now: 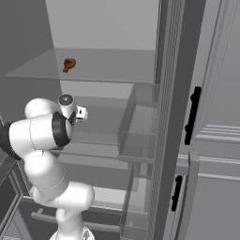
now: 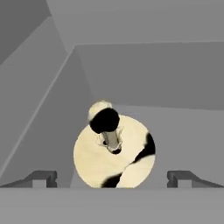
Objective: Place one mushroom and one chicken drumstick in each tupperware on the nearby counter, to pack two identical lunches.
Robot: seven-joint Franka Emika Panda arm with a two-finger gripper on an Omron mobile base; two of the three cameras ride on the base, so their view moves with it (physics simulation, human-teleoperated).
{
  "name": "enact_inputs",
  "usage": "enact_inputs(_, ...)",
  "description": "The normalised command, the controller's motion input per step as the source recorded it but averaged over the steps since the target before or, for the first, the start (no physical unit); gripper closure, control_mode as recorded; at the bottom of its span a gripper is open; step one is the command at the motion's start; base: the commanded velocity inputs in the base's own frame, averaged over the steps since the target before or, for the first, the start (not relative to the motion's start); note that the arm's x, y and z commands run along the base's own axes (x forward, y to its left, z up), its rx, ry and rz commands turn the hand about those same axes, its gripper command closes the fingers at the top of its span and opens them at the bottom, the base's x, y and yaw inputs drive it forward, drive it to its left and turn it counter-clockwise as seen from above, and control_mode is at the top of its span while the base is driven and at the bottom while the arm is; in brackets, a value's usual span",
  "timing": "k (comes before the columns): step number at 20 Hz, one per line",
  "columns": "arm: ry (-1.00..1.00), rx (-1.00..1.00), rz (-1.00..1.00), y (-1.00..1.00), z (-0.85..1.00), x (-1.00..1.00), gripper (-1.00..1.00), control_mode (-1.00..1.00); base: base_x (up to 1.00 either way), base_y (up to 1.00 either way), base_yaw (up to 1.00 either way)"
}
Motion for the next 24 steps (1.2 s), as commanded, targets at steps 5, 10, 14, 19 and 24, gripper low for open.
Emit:
enact_inputs(5,0.00,0.00,-0.02,0.01,-0.07,0.27,-1.00,-1.00,0.00,0.00,0.00)
enact_inputs(10,0.00,0.00,-0.02,0.18,-0.24,0.56,-1.00,-1.00,0.00,0.00,0.00)
enact_inputs(14,0.01,0.00,-0.03,0.28,-0.34,0.45,1.00,-1.00,0.00,0.00,0.00)
enact_inputs(19,0.04,0.00,-0.09,0.20,-0.45,-0.08,1.00,-1.00,0.00,0.00,0.00)
enact_inputs(24,-0.14,0.00,-0.19,-0.32,-0.30,-0.99,1.00,-1.00,0.00,0.00,0.00)
